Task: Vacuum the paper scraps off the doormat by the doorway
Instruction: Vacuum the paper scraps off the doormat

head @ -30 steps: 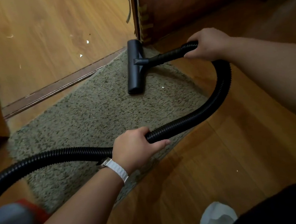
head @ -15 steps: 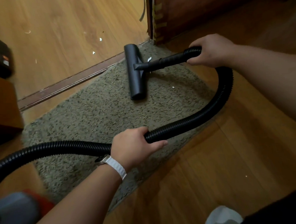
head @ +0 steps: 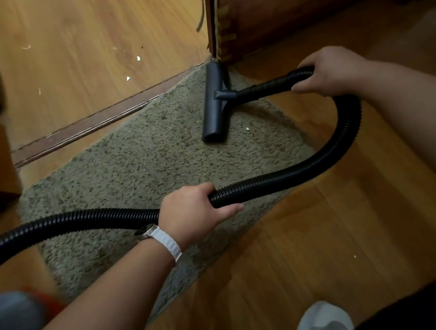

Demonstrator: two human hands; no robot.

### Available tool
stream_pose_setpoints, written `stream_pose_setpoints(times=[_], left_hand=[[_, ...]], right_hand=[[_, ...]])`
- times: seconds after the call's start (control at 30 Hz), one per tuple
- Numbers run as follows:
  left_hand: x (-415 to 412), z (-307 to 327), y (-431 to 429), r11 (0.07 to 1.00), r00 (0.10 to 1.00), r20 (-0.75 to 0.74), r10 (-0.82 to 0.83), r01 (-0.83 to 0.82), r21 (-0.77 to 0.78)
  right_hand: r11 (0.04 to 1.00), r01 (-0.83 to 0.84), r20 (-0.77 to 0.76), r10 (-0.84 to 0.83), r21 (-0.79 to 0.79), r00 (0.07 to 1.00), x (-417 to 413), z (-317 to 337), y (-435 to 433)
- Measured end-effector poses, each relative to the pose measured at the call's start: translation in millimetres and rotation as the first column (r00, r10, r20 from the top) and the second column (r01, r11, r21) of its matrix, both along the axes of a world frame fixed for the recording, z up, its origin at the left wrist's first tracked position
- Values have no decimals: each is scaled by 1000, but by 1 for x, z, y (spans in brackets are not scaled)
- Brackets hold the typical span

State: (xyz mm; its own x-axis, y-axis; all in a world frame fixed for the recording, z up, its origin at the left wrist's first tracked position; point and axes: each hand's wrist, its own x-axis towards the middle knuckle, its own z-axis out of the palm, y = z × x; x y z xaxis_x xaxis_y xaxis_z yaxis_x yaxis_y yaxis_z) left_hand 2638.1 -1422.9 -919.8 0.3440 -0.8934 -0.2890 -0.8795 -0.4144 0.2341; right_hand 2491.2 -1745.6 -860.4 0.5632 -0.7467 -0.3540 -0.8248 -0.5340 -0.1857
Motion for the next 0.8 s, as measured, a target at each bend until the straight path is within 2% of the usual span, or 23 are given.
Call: stream_pose_setpoints(times=[0.2,0.43,0.8], left_hand=[[0,-5,7,999,999,16,-37,37,5],[-1,-3,13,999,999,22,-49,48,25],[3,-2,1,1000,1000,4,-13,13,-2]], right_hand=[[989,-118,37,115,84,993,28,-4,16],[974,-202,35,200,106,979,40,-7,28],[999,-35,115,37,-20,993,17,-1,6]])
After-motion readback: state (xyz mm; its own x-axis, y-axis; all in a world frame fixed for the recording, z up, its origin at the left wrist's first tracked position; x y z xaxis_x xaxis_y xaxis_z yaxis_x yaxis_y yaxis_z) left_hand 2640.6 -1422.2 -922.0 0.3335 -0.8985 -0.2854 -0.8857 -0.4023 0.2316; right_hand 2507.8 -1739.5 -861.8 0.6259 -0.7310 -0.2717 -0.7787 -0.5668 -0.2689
